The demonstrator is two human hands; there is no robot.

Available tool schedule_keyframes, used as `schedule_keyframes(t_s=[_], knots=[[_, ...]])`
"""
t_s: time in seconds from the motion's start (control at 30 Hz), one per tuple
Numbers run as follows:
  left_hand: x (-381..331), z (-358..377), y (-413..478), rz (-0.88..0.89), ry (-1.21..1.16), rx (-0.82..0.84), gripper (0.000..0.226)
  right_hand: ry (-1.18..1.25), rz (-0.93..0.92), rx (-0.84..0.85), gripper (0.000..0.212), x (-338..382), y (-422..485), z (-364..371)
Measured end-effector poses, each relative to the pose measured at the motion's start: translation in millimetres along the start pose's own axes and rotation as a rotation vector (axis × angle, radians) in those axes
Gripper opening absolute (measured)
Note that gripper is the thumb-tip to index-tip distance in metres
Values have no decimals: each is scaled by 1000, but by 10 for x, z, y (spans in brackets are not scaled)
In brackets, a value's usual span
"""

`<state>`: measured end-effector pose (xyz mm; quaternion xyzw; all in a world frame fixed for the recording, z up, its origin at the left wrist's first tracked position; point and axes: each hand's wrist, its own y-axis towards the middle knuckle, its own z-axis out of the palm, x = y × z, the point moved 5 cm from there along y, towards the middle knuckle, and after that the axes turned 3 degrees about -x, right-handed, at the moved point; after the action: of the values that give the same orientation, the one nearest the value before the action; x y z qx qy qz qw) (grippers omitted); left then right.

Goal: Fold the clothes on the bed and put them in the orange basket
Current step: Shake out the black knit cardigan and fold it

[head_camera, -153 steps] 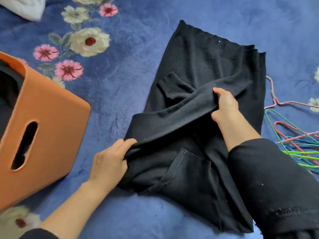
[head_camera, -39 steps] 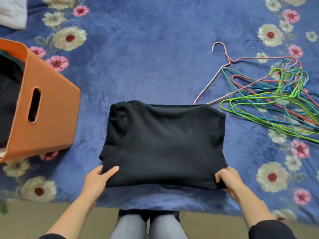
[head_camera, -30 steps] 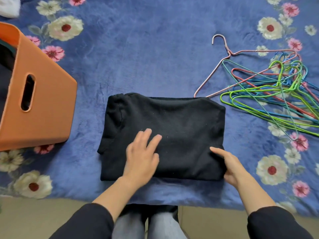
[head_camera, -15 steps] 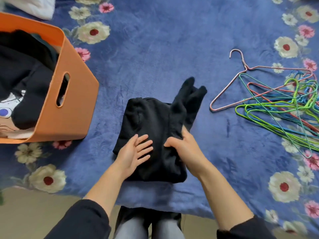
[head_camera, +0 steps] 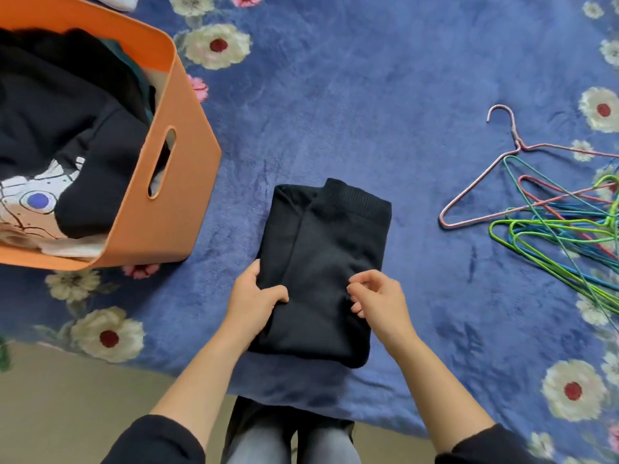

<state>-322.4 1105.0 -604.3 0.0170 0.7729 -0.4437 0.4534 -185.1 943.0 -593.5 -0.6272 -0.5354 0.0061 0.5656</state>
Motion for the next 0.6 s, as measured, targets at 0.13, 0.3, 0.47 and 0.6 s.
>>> schedule_keyframes(t_s=[0.13, 0.3, 0.47, 0.6], knots=[[290, -190, 23, 11, 275, -160, 34, -119, 49, -210, 38, -130, 191, -204], [589, -263, -63, -176, 366, -207, 84, 205, 180, -44, 47, -86, 395, -111], [420, -149, -159, -235, 193, 136, 54, 269, 202, 116, 23, -37, 441, -94], [-313, -339, -79, 14, 184, 84, 32, 508, 185, 381, 51, -103, 225, -215]])
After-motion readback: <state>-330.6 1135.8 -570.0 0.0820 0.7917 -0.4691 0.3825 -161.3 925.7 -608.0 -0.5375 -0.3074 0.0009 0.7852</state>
